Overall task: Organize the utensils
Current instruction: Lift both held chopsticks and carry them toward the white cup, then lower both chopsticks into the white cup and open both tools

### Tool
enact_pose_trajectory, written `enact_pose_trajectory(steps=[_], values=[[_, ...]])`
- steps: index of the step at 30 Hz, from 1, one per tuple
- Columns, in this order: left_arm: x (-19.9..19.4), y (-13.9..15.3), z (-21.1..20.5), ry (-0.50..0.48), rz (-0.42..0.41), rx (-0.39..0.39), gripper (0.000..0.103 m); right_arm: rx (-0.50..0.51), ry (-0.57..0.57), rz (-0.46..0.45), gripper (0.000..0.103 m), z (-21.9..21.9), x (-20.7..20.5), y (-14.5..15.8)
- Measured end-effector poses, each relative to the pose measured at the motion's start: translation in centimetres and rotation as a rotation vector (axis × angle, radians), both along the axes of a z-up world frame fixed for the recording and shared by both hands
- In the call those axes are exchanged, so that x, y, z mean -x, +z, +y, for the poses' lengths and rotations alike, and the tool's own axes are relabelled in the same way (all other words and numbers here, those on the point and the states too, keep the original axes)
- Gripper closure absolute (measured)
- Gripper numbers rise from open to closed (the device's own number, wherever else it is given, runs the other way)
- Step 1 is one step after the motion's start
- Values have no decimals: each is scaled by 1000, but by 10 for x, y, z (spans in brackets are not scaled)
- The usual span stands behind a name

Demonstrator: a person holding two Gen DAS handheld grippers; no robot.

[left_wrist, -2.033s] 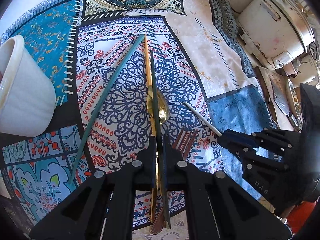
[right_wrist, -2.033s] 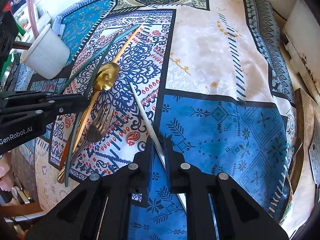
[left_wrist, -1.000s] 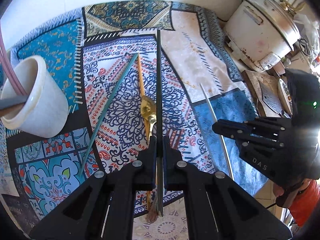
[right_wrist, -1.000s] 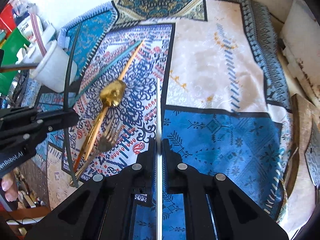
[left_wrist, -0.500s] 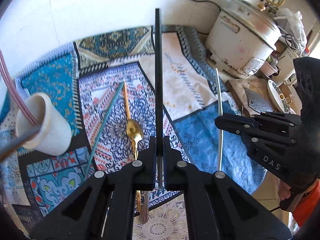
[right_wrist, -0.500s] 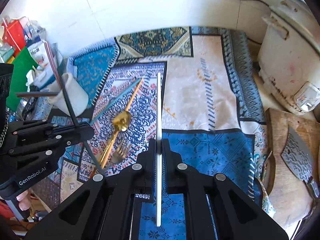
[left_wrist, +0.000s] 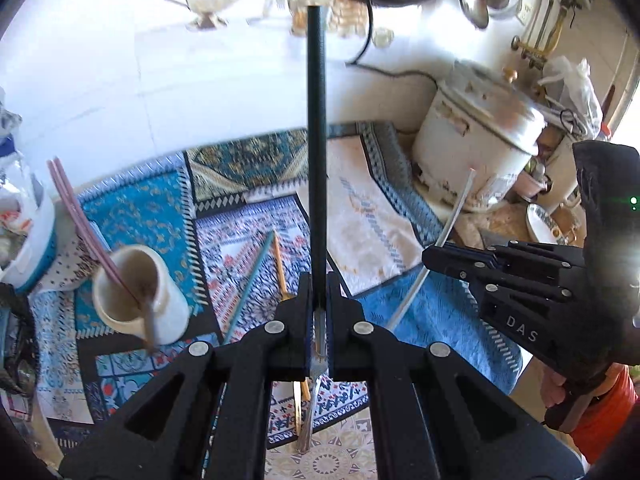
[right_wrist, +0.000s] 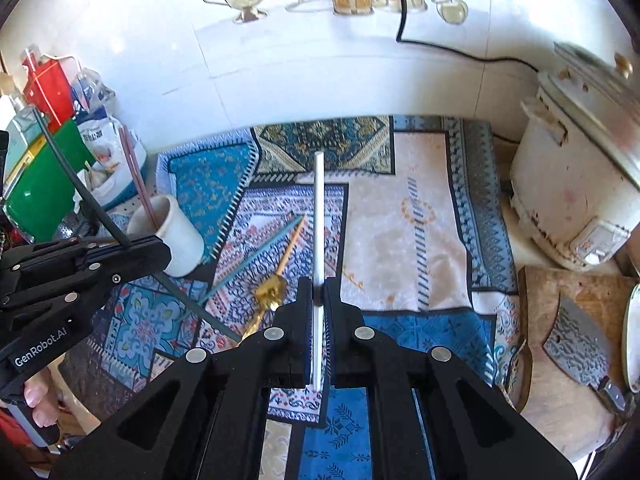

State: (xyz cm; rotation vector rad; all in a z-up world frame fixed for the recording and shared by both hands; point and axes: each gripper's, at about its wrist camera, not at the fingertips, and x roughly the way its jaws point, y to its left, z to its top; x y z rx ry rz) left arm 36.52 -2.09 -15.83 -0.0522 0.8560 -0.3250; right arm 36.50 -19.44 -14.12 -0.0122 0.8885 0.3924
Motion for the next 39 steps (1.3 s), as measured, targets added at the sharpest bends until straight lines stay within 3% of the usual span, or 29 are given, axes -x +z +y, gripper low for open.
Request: enact_pose_trajectory(steps=[17, 23, 32, 39], values=[[1, 80, 71, 164, -178, 56, 99, -59, 102, -204, 98, 51, -26, 83], [2, 93, 105, 255, -212, 58, 99, -99, 169, -236, 98, 79, -31, 101], [1, 77, 147, 382, -183, 36, 100, -149, 295, -239, 98, 126, -33, 113], [-10, 43, 167, 446, -108, 34, 100, -126, 375, -183, 98, 164, -37, 91]])
